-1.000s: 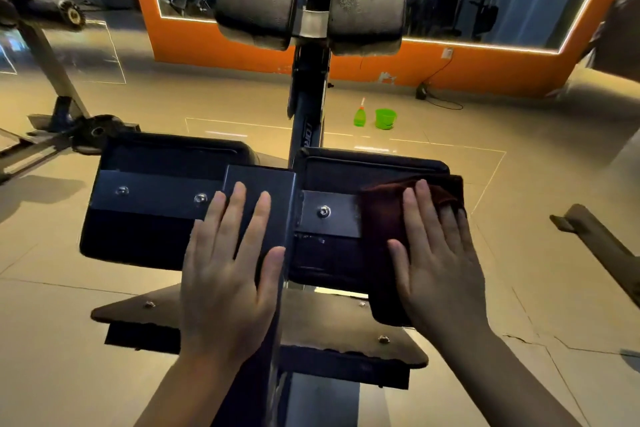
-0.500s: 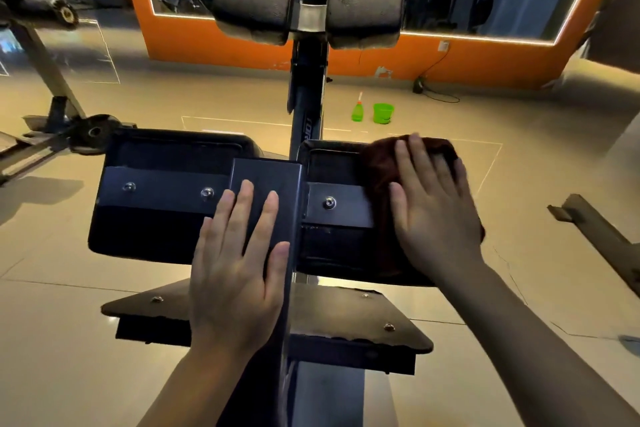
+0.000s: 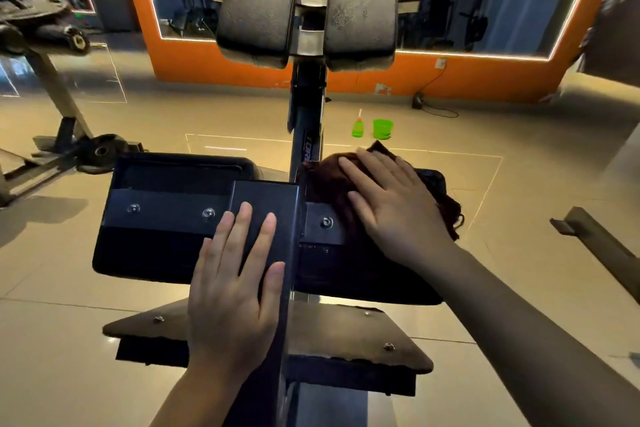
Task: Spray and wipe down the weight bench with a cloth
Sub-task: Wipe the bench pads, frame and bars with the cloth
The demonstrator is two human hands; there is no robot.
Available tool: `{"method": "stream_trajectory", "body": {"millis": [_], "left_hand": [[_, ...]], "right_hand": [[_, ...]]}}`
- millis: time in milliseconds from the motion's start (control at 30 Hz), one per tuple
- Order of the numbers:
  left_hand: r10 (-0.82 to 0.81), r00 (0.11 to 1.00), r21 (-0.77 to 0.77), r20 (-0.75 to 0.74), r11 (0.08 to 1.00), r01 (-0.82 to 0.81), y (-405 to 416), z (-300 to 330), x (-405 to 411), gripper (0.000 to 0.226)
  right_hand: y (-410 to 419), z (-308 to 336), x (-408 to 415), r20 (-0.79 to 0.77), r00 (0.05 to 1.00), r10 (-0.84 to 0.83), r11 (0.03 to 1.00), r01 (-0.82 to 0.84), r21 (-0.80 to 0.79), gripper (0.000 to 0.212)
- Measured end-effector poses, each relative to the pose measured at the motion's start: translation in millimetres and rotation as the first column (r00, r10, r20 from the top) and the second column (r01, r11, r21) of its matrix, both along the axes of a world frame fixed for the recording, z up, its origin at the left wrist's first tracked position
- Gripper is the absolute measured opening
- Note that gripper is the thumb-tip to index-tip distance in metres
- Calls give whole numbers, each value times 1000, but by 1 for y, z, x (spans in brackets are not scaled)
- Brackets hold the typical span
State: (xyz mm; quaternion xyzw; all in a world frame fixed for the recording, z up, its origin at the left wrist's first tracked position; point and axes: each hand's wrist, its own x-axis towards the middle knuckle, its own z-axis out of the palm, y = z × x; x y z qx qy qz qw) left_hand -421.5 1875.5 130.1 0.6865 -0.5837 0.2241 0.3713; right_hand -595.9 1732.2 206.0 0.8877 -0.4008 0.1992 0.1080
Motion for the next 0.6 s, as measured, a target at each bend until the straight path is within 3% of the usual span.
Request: {"method": "stream_trajectory", "body": {"millis": [100, 167, 300, 467, 600], "left_hand": [[7, 1000, -10, 5, 1000, -7, -1, 0, -2, 51], [7, 1000, -11, 15, 1000, -6, -2, 0, -4, 53], [9, 999, -13, 33, 1000, -9, -4, 1, -3, 53], [1, 1000, -11, -1, 1000, -1, -2, 1, -3, 51], [-18, 1000, -22, -3, 1000, 17, 0, 1, -1, 50]], "right_hand": [[-5, -1, -29, 114, 992, -56, 998, 57, -7, 55], [-9, 2, -32, 112, 993, -36, 999, 35, 9, 53], [-19, 25, -2, -43, 995, 90, 994, -87, 71, 52], [-14, 29, 54, -178, 952, 248, 968, -249, 17, 50], [-22, 31, 39, -218, 940, 261, 964, -267, 4, 48]]}}
